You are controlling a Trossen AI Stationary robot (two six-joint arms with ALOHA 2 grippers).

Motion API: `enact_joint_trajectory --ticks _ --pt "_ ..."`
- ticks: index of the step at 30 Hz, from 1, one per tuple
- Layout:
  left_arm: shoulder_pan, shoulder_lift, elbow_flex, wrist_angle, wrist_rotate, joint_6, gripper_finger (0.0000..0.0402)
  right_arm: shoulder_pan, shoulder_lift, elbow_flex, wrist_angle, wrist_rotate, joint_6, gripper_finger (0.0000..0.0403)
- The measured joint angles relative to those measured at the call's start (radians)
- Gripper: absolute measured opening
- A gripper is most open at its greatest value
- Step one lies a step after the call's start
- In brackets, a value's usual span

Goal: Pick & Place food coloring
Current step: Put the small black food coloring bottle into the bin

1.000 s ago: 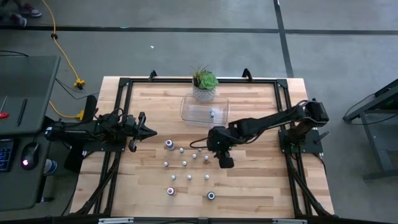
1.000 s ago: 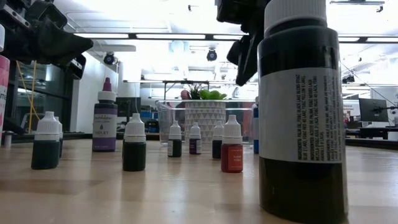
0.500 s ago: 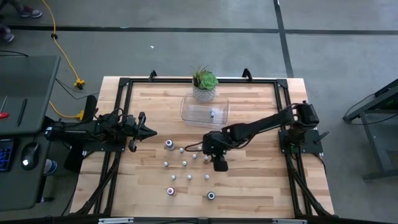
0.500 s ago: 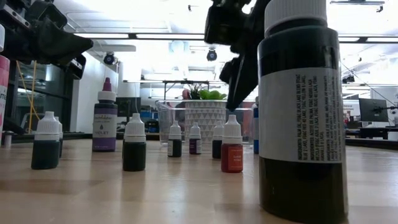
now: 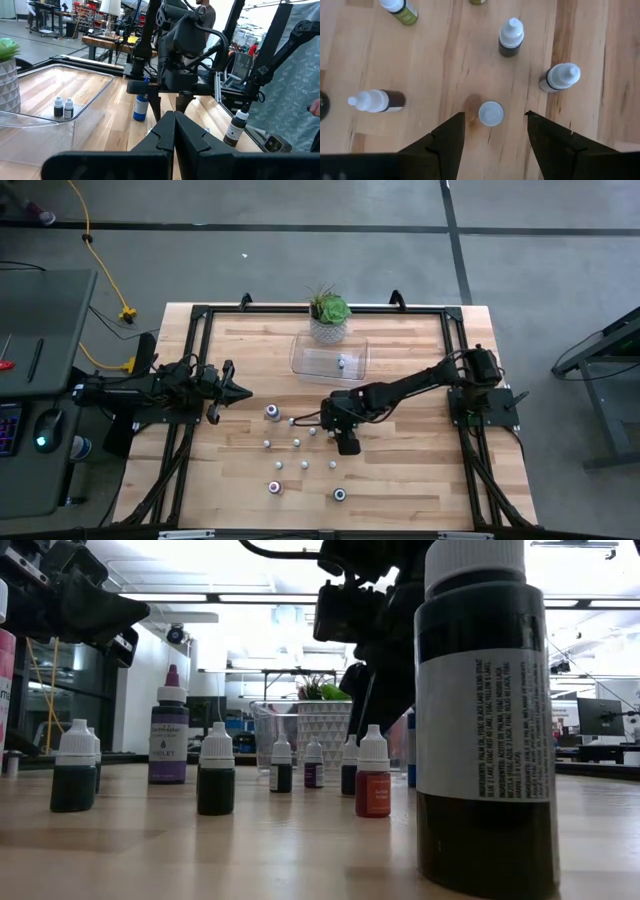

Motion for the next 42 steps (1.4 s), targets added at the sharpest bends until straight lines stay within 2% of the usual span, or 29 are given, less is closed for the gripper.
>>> enact_joint_trajectory --ticks 17,42 --pt "0.0 0.0 0.0 0.0 0.0 0.0 0.0 0.0 0.022 0.0 0.036 0.016 -0.018 0.02" --pt "0.0 0.0 0.0 0.0 0.0 0.0 0.0 0.005 0.021 0.001 0.032 0.017 0.027 0.0046"
